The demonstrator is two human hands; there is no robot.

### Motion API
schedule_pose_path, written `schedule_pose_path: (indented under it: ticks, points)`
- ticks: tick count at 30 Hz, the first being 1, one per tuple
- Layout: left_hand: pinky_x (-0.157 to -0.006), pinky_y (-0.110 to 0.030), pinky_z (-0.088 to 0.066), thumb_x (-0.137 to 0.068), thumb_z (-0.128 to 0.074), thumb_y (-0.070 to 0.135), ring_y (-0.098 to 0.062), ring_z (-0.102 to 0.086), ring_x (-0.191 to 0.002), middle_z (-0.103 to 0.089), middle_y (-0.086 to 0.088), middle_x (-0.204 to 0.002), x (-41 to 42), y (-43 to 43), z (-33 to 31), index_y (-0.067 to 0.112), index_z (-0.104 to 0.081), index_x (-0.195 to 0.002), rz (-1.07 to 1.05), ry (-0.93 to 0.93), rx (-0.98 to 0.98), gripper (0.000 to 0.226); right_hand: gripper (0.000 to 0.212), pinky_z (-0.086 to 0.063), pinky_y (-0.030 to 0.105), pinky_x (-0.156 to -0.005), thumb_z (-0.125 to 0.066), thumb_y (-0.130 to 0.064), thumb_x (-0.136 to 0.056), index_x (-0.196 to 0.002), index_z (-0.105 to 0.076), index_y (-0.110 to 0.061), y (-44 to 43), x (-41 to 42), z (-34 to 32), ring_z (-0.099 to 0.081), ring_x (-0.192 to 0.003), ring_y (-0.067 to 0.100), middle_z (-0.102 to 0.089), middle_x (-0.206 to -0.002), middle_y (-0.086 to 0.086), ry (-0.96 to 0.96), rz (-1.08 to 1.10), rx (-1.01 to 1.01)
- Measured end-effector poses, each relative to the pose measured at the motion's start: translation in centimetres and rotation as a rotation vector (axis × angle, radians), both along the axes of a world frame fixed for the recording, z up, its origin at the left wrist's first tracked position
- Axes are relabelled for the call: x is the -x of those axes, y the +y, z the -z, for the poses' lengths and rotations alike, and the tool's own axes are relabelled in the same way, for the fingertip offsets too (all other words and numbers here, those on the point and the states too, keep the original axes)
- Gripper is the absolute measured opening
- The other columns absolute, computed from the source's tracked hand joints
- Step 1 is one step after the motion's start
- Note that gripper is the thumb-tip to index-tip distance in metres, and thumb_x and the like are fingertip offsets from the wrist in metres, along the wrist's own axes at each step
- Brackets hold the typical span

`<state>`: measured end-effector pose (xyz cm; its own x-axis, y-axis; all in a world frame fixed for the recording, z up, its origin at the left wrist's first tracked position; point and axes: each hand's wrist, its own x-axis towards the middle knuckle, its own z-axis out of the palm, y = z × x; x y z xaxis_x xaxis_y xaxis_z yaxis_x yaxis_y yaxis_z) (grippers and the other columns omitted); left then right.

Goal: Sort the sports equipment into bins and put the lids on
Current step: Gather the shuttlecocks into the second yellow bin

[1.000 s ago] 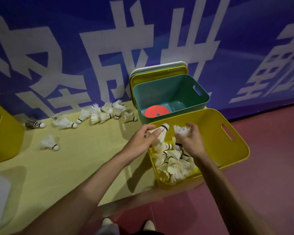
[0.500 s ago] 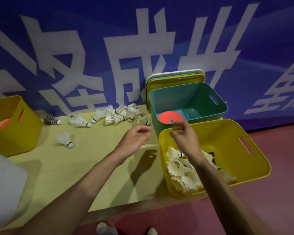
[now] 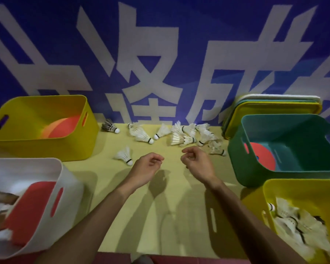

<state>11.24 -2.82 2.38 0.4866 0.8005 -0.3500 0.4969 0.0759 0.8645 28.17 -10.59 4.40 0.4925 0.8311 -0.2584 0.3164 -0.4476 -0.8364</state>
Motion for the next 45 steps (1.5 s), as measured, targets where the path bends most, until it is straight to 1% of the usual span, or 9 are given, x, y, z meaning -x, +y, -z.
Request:
schedule_pose_path:
  ticks: [3, 7, 14, 20, 25, 29, 34, 41, 45]
  points:
    - [-0.083, -0.019, -0.042, -0.092, -0.051, 0.009, -0.015, -0.061, -0.104, -0.067, 0.001, -0.11, 3.0, 4.3, 2.5, 0.02, -0.065, -0.105, 0.055, 0.151, -0.092, 0.022, 0.022, -0.051, 0.031, -0.072, -0.059, -0.018, -0.085, -0.106, -0.062, -0.019, 4.1, 2.4, 1.6, -0.063, -0.078, 0.017, -0.07, -0.091, 0.001, 0.007, -0.061, 0.078]
    - [-0.099, -0.024, -0.038, -0.089, -0.051, 0.007, -0.018, -0.053, -0.119, -0.059, 0.0, -0.125, 6.4, 9.5, 6.3, 0.016, -0.061, -0.12, 0.257, 0.394, -0.295, 0.033, 0.033, -0.043, 0.024, -0.073, -0.063, -0.021, -0.085, -0.117, -0.057, -0.012, 9.4, 4.5, 4.0, -0.06, -0.083, 0.014, -0.069, -0.1, 0.002, -0.052, -0.166, 0.157]
    - [-0.119, -0.031, 0.002, -0.085, -0.051, 0.007, -0.02, -0.013, -0.147, -0.027, -0.002, -0.155, 9.0, 15.1, 9.8, 0.021, -0.041, -0.14, 0.672, 0.716, -0.666, 0.058, 0.052, -0.041, 0.028, -0.088, -0.064, -0.019, -0.087, -0.133, -0.043, -0.007, 15.6, 6.3, 8.3, -0.056, -0.113, 0.028, -0.059, -0.124, 0.014, -0.195, -0.267, 0.256]
    - [-0.119, -0.038, -0.005, -0.081, -0.058, 0.015, -0.023, -0.035, -0.129, -0.045, -0.002, -0.133, 10.3, 15.9, 11.9, 0.027, -0.04, -0.137, 0.643, 0.841, -0.7, 0.06, 0.073, -0.041, 0.04, -0.101, -0.061, -0.01, -0.086, -0.147, -0.025, -0.024, 20.6, 7.3, 11.1, -0.039, -0.127, 0.033, -0.038, -0.141, 0.017, -0.329, -0.339, 0.268]
    - [-0.114, -0.039, -0.015, -0.083, -0.061, 0.027, -0.023, -0.043, -0.12, -0.049, -0.001, -0.124, 10.9, 14.9, 12.2, 0.024, -0.044, -0.132, 0.58, 0.847, -0.625, 0.052, 0.083, -0.028, 0.049, -0.112, -0.061, -0.01, -0.087, -0.151, -0.015, -0.034, 23.1, 7.9, 12.9, -0.01, -0.145, 0.036, -0.009, -0.159, 0.013, -0.458, -0.47, 0.348]
    - [-0.093, -0.035, -0.037, -0.08, -0.064, 0.036, -0.027, -0.049, -0.113, -0.051, -0.008, -0.123, 11.2, 14.2, 11.7, 0.015, -0.044, -0.128, 0.503, 0.807, -0.439, 0.056, 0.078, -0.041, 0.048, -0.104, -0.065, -0.01, -0.082, -0.145, -0.024, -0.031, 22.5, 7.3, 13.9, -0.034, -0.133, 0.034, -0.028, -0.149, 0.014, -0.523, -0.494, 0.36]
    - [-0.088, -0.038, -0.045, -0.075, -0.072, 0.037, -0.028, -0.049, -0.113, -0.051, -0.009, -0.121, 11.1, 12.8, 10.3, 0.012, -0.046, -0.124, 0.339, 0.699, -0.251, 0.061, 0.045, -0.044, 0.046, -0.093, -0.063, -0.024, -0.087, -0.124, -0.037, -0.02, 19.4, 6.7, 14.4, -0.054, -0.105, 0.029, -0.046, -0.126, 0.013, -0.62, -0.45, 0.28]
    - [-0.07, -0.031, -0.048, -0.07, -0.076, 0.025, -0.022, -0.058, -0.091, -0.061, -0.004, -0.11, 9.4, 9.1, 7.8, 0.014, -0.053, -0.119, -0.018, 0.447, -0.144, 0.055, 0.058, -0.049, 0.043, -0.085, -0.067, -0.026, -0.086, -0.13, -0.032, -0.011, 14.2, 6.3, 14.0, -0.055, -0.104, 0.036, -0.053, -0.123, 0.021, -0.359, -0.318, 0.184]
    - [-0.069, -0.029, -0.051, -0.071, -0.079, 0.026, -0.021, -0.064, -0.083, -0.064, 0.0, -0.102, 7.6, 6.0, 5.2, 0.019, -0.057, -0.113, -0.184, 0.264, -0.108, 0.048, 0.076, -0.047, 0.04, -0.092, -0.069, -0.02, -0.083, -0.141, -0.022, -0.014, 11.1, 4.8, 11.2, -0.052, -0.114, 0.035, -0.048, -0.131, 0.02, -0.15, -0.246, 0.074]
